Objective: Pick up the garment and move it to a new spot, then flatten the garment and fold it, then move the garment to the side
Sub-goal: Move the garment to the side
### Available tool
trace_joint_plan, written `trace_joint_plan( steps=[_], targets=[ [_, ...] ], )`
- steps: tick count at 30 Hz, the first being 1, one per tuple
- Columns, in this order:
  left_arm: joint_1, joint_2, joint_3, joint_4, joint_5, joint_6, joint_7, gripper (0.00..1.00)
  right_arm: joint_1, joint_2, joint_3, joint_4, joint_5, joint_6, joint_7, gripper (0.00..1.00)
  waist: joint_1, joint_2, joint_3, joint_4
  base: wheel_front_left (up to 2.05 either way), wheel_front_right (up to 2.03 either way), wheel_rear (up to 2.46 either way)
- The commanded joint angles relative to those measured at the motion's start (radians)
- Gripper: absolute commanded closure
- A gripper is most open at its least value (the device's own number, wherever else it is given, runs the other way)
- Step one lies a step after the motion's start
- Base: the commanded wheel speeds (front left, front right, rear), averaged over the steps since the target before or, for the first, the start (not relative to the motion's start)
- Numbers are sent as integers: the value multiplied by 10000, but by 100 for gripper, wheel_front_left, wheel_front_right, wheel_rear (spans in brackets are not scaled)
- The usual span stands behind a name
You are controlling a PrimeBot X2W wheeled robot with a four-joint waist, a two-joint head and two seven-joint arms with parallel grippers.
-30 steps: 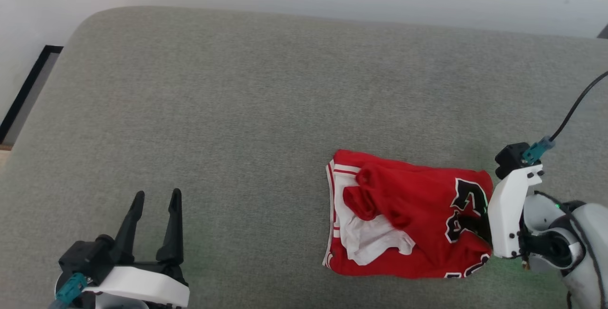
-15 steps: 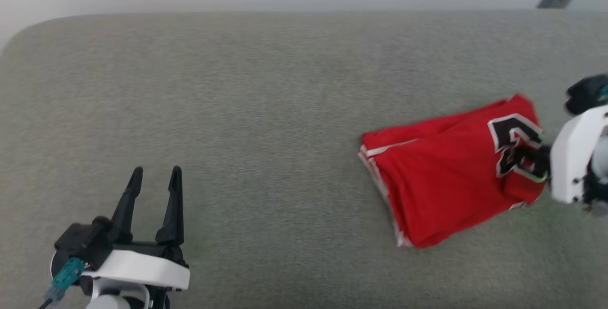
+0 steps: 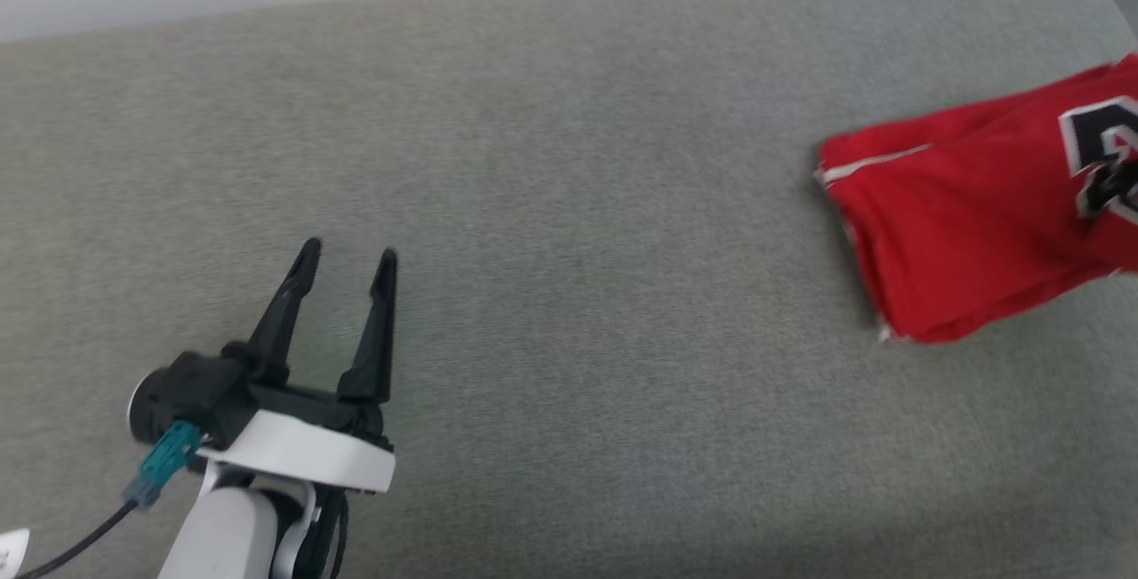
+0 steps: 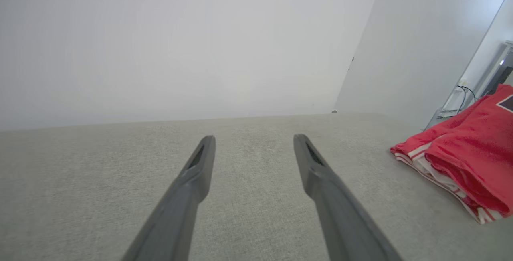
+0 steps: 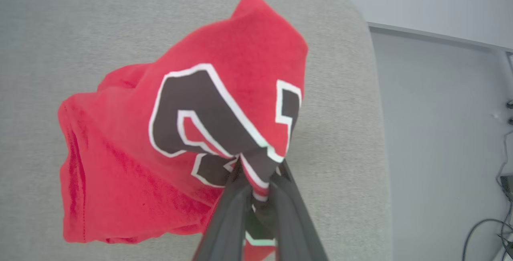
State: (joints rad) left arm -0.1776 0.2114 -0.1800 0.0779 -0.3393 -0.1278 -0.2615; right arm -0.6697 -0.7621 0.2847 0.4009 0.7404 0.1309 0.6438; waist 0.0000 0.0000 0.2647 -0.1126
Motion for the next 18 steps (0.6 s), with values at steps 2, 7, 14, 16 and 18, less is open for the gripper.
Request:
trace_joint_plan(
  steps=[2,7,14,16,18],
  targets=[
    [-316,77,-218,-6,113,-31,-48,0,-348,-67,-3,285,-303,-2,-357,100,0,0,254,-288,0,0,0],
    [-820,228,-664,100,10,-31,-48,0,-996,-182,11,1202,-1093,-2,-1097,100,0,0,569,-492,0,0,0],
    [-1357,368,-1026,206,-140,-31,-48,0,-1752,56,-161,2900,-2174,-2,-2019,100,0,0,1031,-440,0,0,0],
    [-1408,387,-1079,211,-164,-31,-48,0,-1846,104,-233,3201,-2328,-2,-2149,100,0,0,1102,-404,0,0,0],
    [-1501,411,-1151,249,-192,-31,-48,0,-2018,267,-446,3827,-2681,-2,-2418,100,0,0,1211,-324,0,0,0]
  ],
)
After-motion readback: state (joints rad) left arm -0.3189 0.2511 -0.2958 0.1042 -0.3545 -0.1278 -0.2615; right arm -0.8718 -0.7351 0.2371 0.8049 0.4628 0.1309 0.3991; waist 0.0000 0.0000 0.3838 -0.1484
